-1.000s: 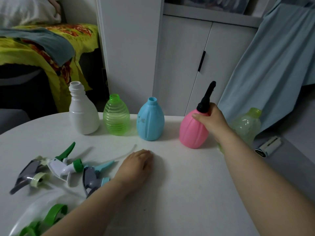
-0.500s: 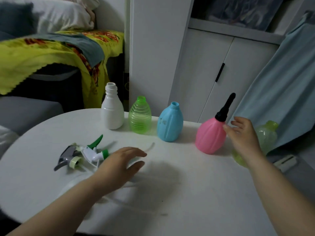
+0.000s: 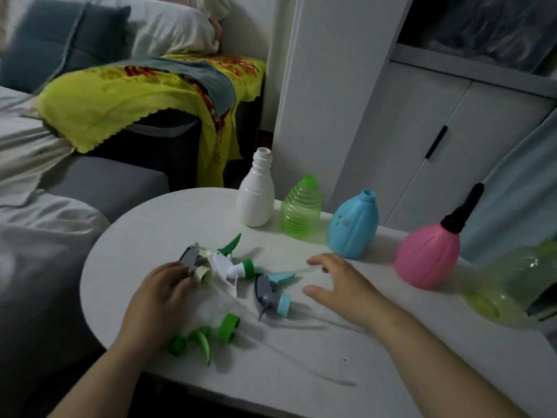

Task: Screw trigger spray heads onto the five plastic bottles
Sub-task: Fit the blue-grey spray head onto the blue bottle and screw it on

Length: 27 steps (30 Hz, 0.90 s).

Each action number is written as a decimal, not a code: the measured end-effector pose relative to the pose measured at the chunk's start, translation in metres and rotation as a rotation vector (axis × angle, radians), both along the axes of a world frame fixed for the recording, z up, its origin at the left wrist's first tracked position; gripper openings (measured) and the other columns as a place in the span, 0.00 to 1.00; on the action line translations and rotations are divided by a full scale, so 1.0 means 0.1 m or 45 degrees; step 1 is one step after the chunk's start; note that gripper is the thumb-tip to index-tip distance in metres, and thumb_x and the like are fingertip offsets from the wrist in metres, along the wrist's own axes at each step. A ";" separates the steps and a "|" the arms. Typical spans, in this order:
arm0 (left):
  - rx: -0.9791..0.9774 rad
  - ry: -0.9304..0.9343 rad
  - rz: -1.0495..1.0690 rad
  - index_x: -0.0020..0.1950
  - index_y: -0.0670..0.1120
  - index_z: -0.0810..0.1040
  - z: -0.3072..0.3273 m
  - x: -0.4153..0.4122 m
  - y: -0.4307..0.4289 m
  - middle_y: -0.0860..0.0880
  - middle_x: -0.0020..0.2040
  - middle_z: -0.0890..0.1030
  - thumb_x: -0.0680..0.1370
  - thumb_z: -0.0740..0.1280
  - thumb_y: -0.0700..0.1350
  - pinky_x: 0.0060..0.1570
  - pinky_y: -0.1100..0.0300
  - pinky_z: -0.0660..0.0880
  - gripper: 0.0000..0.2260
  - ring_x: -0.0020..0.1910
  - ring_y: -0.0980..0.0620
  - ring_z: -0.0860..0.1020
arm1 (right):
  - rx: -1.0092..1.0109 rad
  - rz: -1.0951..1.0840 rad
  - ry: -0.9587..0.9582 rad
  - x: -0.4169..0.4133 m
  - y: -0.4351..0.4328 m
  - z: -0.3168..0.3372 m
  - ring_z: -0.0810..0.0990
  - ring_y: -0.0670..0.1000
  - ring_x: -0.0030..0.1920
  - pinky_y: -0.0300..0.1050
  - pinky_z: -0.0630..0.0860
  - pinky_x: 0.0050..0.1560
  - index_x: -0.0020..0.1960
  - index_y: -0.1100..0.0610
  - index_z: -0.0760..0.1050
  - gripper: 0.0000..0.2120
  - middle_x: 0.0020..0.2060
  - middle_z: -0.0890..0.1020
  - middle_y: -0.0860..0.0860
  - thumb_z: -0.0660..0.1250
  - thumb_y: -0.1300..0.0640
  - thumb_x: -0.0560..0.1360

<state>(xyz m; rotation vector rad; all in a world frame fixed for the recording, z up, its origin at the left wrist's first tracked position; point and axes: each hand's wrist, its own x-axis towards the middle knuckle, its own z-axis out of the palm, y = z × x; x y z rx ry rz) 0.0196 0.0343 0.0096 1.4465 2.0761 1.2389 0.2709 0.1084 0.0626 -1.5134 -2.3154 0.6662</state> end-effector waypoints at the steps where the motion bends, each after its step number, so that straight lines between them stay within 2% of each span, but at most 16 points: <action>1: -0.018 -0.006 -0.013 0.52 0.41 0.78 -0.02 0.03 0.02 0.41 0.59 0.76 0.73 0.65 0.38 0.57 0.53 0.66 0.09 0.58 0.43 0.73 | -0.039 0.059 -0.074 -0.11 -0.02 -0.05 0.68 0.50 0.63 0.38 0.62 0.59 0.62 0.54 0.67 0.23 0.63 0.71 0.51 0.67 0.52 0.70; 4: -0.043 0.015 -0.029 0.54 0.41 0.77 -0.04 0.05 0.04 0.43 0.62 0.74 0.73 0.65 0.39 0.61 0.53 0.65 0.11 0.61 0.43 0.72 | -0.081 0.131 -0.258 -0.35 -0.09 -0.18 0.68 0.52 0.63 0.40 0.63 0.60 0.61 0.55 0.68 0.23 0.62 0.72 0.53 0.67 0.50 0.68; 8: -0.055 0.010 -0.046 0.55 0.43 0.77 -0.05 0.03 0.05 0.44 0.63 0.73 0.73 0.65 0.40 0.61 0.53 0.65 0.11 0.62 0.45 0.71 | -0.006 0.096 -0.411 -0.47 -0.10 -0.28 0.67 0.54 0.62 0.42 0.63 0.57 0.61 0.56 0.67 0.21 0.61 0.71 0.54 0.65 0.52 0.70; 11: -0.055 0.018 -0.054 0.54 0.43 0.78 -0.03 0.04 0.05 0.44 0.63 0.73 0.73 0.65 0.40 0.61 0.55 0.64 0.10 0.62 0.45 0.71 | 0.033 0.059 -0.382 -0.45 -0.10 -0.27 0.69 0.54 0.60 0.42 0.64 0.55 0.59 0.57 0.70 0.17 0.60 0.73 0.54 0.63 0.55 0.71; 14: -0.060 0.038 -0.057 0.54 0.42 0.78 0.00 0.05 0.03 0.42 0.63 0.73 0.73 0.65 0.39 0.62 0.55 0.64 0.11 0.63 0.44 0.70 | 0.008 -0.022 -0.232 -0.34 -0.10 -0.19 0.75 0.53 0.54 0.41 0.67 0.47 0.55 0.54 0.72 0.14 0.55 0.78 0.53 0.65 0.55 0.70; 17: -0.062 0.085 -0.078 0.54 0.43 0.78 0.03 0.06 -0.02 0.41 0.65 0.72 0.72 0.66 0.38 0.63 0.52 0.64 0.11 0.64 0.42 0.70 | -0.128 -0.217 0.276 -0.12 -0.08 -0.05 0.76 0.48 0.41 0.37 0.69 0.37 0.45 0.51 0.72 0.08 0.44 0.79 0.52 0.68 0.59 0.68; 19: -0.058 0.114 -0.082 0.54 0.42 0.78 0.08 0.09 -0.04 0.40 0.64 0.73 0.72 0.66 0.37 0.62 0.49 0.65 0.11 0.63 0.40 0.70 | -0.258 -0.282 0.713 0.06 -0.09 0.02 0.76 0.45 0.36 0.31 0.72 0.36 0.41 0.51 0.72 0.10 0.40 0.79 0.51 0.68 0.65 0.68; 21: -0.052 0.158 -0.082 0.53 0.41 0.78 0.14 0.13 -0.07 0.39 0.63 0.74 0.71 0.66 0.36 0.61 0.46 0.66 0.11 0.62 0.39 0.71 | -0.344 -0.315 1.095 0.23 -0.12 0.05 0.79 0.46 0.36 0.31 0.77 0.38 0.43 0.52 0.74 0.11 0.40 0.80 0.51 0.64 0.68 0.70; 24: -0.019 0.254 -0.120 0.53 0.40 0.78 0.24 0.24 -0.08 0.40 0.61 0.76 0.71 0.67 0.35 0.59 0.44 0.69 0.12 0.60 0.39 0.73 | -0.433 -0.330 1.576 0.47 -0.13 0.06 0.82 0.46 0.35 0.36 0.80 0.41 0.44 0.57 0.76 0.11 0.38 0.82 0.51 0.57 0.69 0.73; 27: 0.017 0.245 -0.224 0.54 0.45 0.77 0.34 0.44 -0.04 0.49 0.59 0.75 0.71 0.66 0.37 0.58 0.47 0.70 0.12 0.58 0.45 0.73 | -0.441 -0.326 1.934 0.72 -0.12 0.05 0.83 0.46 0.39 0.39 0.80 0.42 0.41 0.57 0.81 0.13 0.37 0.85 0.49 0.57 0.66 0.70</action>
